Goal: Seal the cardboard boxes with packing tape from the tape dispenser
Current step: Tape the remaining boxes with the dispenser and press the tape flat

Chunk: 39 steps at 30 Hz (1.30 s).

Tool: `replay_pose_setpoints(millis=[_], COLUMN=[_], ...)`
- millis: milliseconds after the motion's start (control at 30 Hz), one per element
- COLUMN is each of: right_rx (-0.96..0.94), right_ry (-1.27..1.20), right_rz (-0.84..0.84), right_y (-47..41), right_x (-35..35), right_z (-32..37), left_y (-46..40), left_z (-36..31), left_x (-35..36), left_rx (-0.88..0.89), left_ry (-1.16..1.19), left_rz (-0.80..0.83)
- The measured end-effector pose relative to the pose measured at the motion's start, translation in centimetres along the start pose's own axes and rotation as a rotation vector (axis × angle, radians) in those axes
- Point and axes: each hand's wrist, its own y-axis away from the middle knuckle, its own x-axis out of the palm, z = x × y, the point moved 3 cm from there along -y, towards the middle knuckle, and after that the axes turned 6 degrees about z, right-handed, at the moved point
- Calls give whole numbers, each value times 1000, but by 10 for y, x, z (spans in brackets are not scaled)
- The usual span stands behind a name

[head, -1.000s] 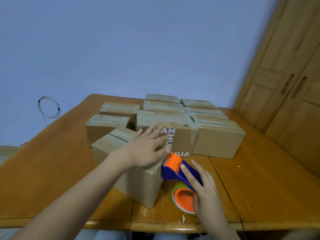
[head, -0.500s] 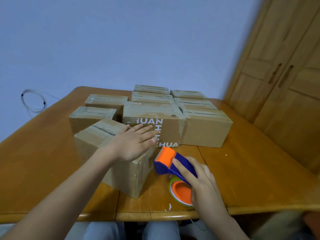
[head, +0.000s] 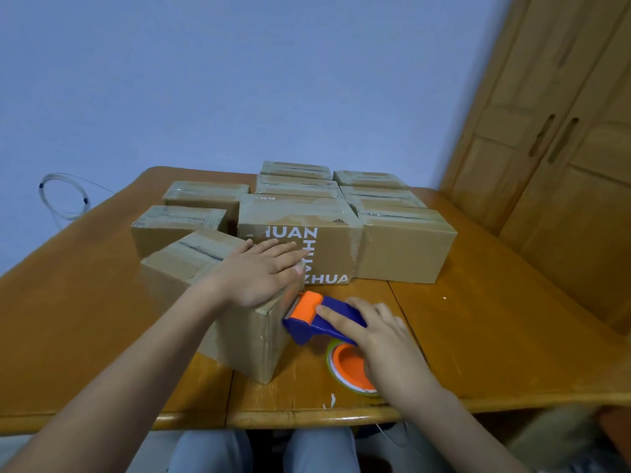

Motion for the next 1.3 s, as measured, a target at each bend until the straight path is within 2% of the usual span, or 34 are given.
replay_pose_setpoints(millis=[200,700,1067,1200,1300], right_rx=[-110,-148,-165,-233,-324], right_ry=[115,488,531,497,611], right_rz=[159,243,240,285,300], right_y=[-9,-34,-29,-36,-43], right_x=[-37,-79,-79,-91,-95], right_z=[6,33,36,23,26], left_y=[-3,-7,-4,-2,-2], left_z=[0,2,-1,-6,-7], left_x=[1,3,-2,-3,-6], left_rx=[2,26,4,0,-17], left_ry=[37,95,82,56,48], left_rz=[35,15,20,25,14])
